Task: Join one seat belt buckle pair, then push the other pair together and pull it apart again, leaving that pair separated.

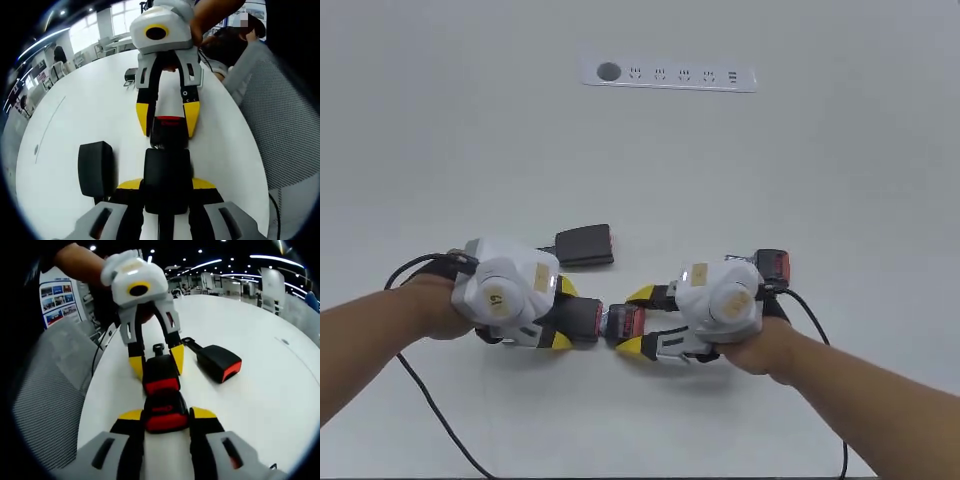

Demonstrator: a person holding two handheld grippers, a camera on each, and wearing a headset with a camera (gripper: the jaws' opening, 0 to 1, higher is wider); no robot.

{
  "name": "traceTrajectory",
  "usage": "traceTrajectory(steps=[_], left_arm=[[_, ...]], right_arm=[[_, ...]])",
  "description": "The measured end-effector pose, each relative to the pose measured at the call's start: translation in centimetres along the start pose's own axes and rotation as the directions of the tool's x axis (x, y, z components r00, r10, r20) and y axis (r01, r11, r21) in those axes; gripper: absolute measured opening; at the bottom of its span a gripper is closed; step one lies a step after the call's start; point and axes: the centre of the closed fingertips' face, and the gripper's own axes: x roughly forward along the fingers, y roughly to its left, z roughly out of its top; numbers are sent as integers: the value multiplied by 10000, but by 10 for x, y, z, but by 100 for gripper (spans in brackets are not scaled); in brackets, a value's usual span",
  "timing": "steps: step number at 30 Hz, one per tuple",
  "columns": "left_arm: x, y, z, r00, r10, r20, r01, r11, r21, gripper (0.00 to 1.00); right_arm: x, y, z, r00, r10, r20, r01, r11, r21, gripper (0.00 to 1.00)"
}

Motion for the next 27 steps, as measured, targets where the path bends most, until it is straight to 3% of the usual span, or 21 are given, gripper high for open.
traceTrajectory(steps=[9, 18, 27], left_arm=[[-1, 0, -1, 9989, 82, 469, -72, 9997, -219, 35], [-4, 2, -1, 9921, 110, 1249, -55, 9990, -442, 35], [-5, 1, 2, 9888, 127, 1486, -39, 9983, -588, 35]], right_arm=[[-1, 1, 0, 9998, -22, 209, 24, 10000, -97, 35], [-3, 1, 1, 9975, -113, 696, 114, 9999, -12, 34], [-4, 0, 1, 9948, -119, 1008, 86, 9994, 332, 34]])
